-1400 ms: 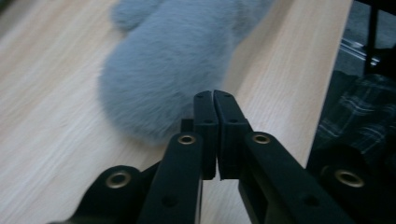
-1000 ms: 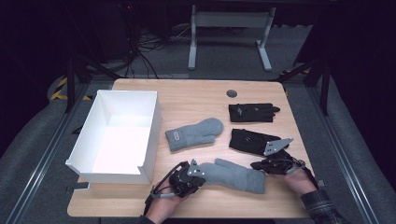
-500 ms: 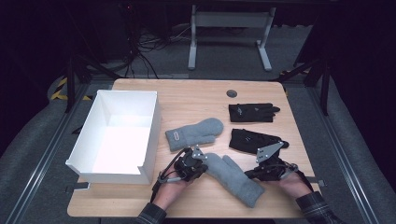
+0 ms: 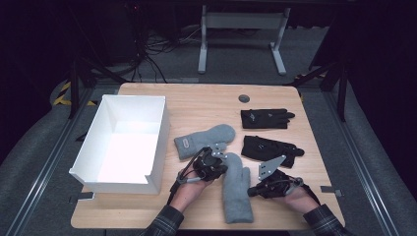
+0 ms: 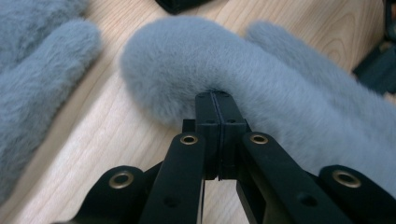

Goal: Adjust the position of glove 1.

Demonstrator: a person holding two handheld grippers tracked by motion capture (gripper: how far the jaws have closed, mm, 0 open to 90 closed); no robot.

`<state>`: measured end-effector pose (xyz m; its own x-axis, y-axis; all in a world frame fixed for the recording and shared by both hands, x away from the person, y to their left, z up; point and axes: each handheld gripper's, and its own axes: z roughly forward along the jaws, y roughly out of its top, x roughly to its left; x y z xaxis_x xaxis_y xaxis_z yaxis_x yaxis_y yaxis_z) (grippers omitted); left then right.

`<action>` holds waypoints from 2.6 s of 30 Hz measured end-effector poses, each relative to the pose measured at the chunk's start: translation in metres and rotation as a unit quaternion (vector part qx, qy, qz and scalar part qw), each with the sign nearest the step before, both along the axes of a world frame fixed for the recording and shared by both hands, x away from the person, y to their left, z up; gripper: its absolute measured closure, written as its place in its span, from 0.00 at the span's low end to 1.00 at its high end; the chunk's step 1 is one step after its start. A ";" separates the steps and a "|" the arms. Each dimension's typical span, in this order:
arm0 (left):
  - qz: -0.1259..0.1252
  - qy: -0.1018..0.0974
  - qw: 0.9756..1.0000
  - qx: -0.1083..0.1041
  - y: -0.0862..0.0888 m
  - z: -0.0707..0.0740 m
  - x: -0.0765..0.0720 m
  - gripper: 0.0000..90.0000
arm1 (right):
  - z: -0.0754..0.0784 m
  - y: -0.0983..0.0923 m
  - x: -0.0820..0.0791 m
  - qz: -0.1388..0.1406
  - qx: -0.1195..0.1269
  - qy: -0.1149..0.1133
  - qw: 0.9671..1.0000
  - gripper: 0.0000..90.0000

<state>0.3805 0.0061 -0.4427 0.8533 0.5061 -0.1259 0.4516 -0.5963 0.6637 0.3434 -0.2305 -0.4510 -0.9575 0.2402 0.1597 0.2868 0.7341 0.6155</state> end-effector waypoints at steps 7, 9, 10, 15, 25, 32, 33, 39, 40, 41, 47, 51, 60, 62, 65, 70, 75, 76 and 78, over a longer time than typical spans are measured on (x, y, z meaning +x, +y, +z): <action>-0.017 0.008 1.000 -0.010 -0.006 0.002 0.000 1.00 | -0.001 0.023 -0.008 0.030 0.008 -0.001 1.000 1.00; -0.021 0.007 1.000 -0.010 -0.009 0.001 -0.001 1.00 | -0.001 0.031 -0.011 0.037 0.012 -0.006 0.999 1.00; -0.023 0.010 1.000 -0.008 -0.009 0.001 -0.001 1.00 | -0.001 0.035 -0.013 0.042 0.012 -0.006 0.999 1.00; -0.028 0.005 1.000 -0.009 -0.012 0.003 -0.003 1.00 | -0.002 0.050 -0.017 0.054 0.019 -0.017 0.998 1.00; -0.024 -0.008 0.998 -0.051 0.004 0.026 -0.011 1.00 | 0.009 0.021 -0.020 0.015 0.037 -0.038 0.998 0.86; -0.038 0.003 0.999 -0.017 -0.015 0.012 -0.016 1.00 | 0.011 -0.024 -0.020 -0.072 0.041 -0.064 0.995 0.56; -0.039 0.004 0.999 -0.011 -0.015 0.008 -0.014 1.00 | 0.011 -0.030 -0.021 -0.086 0.044 -0.074 0.993 0.52; -0.035 0.008 0.999 0.017 -0.020 -0.007 -0.009 1.00 | 0.006 -0.057 -0.023 -0.140 0.039 -0.092 0.985 0.35; -0.037 0.004 0.999 0.021 -0.020 -0.007 -0.010 1.00 | 0.004 -0.062 -0.023 -0.150 0.037 -0.098 0.983 0.32; -0.039 0.000 0.999 0.023 -0.020 -0.007 -0.010 1.00 | 0.003 -0.065 -0.022 -0.158 0.036 -0.100 0.982 0.29; -0.037 -0.002 0.999 0.006 -0.013 0.006 -0.008 0.86 | -0.004 -0.081 -0.018 -0.201 0.022 -0.117 0.972 0.19; -0.034 -0.016 0.999 0.002 -0.002 0.016 -0.002 0.64 | -0.008 -0.082 -0.015 -0.211 0.016 -0.120 0.970 0.18; -0.018 -0.049 0.998 0.023 0.018 0.026 0.021 0.43 | -0.015 -0.080 -0.014 -0.209 0.001 -0.121 0.971 0.16; -0.001 -0.052 0.998 0.027 0.022 0.025 0.026 0.44 | -0.015 -0.080 -0.014 -0.207 0.003 -0.120 0.971 0.16; 0.024 -0.052 0.998 0.039 0.028 0.021 0.036 0.48 | -0.017 -0.081 -0.013 -0.208 0.010 -0.112 0.972 0.15; 0.049 -0.060 0.996 0.049 0.037 0.019 0.046 0.64 | -0.018 -0.082 -0.012 -0.206 0.016 -0.113 0.972 0.14; 0.050 -0.061 0.994 0.069 0.039 0.015 0.055 0.64 | -0.019 -0.083 -0.012 -0.205 0.020 -0.113 0.972 0.14; 0.051 -0.063 0.994 0.078 0.038 0.013 0.057 0.64 | -0.019 -0.083 -0.012 -0.205 0.020 -0.113 0.972 0.14; 0.050 -0.055 0.993 0.087 0.037 0.007 0.060 0.64 | -0.019 -0.083 -0.012 -0.204 0.020 -0.113 0.972 0.14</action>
